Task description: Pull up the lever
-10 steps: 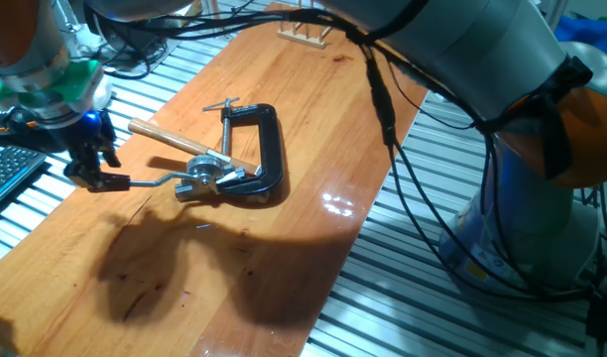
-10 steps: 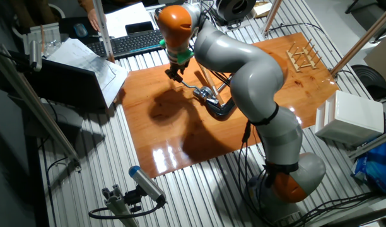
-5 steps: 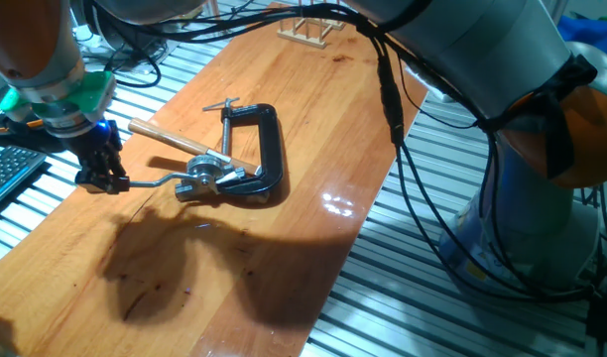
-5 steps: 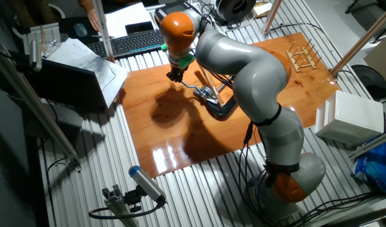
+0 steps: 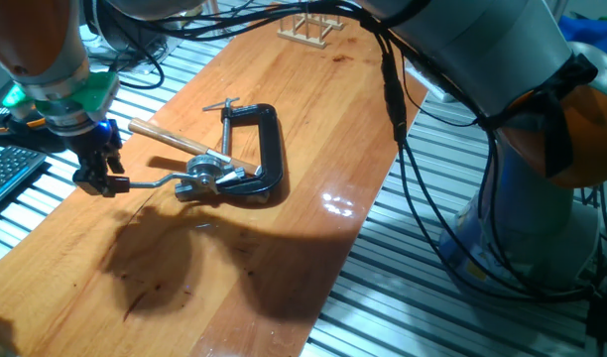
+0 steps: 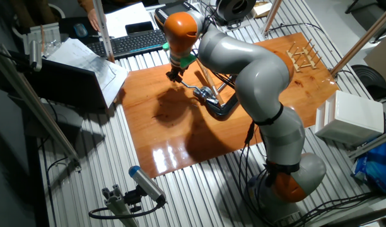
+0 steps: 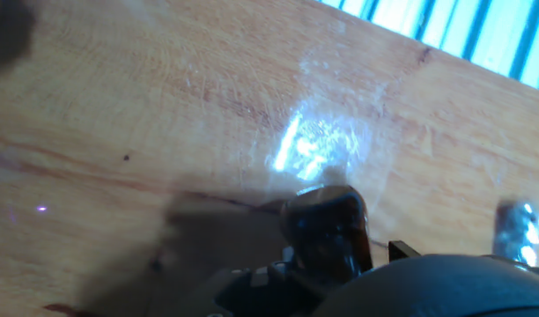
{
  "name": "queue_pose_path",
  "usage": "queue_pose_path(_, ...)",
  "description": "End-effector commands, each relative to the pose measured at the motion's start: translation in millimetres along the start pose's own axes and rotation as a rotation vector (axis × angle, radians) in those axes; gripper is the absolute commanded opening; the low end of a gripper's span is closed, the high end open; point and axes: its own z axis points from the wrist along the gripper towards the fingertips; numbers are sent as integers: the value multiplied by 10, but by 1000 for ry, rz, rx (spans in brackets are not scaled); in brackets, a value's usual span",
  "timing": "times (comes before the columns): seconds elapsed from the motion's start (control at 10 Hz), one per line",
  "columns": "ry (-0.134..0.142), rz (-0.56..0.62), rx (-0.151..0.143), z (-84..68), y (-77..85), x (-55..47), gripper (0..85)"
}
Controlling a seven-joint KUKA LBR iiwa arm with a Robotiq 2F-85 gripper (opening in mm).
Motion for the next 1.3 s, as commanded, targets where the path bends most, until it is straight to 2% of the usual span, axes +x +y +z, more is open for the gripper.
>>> queue_pose_path(0.0,-4,-15,-4,19,-16,-11,510)
queue_pose_path(0.2,-17,-30,-20,30,-46,25,510)
queue_pose_path(0.3,-20,-29,-27,41,-51,45,340)
queue_pose_path(0.4,-28,-28,-35,59,-44,52,340)
queue_pose_path(0.6,-28,-28,-37,75,-26,44,340)
queue_pose_path(0.7,-21,-28,-40,67,-19,41,170)
queue_pose_path(0.8,-17,-27,-60,54,-22,39,0)
queue_pose_path(0.9,-13,-27,-77,13,-29,32,0)
queue_pose_path(1.1,-3,-25,-68,-119,-11,-21,0)
queue_pose_path(1.2,-18,-18,-60,-139,14,-41,0)
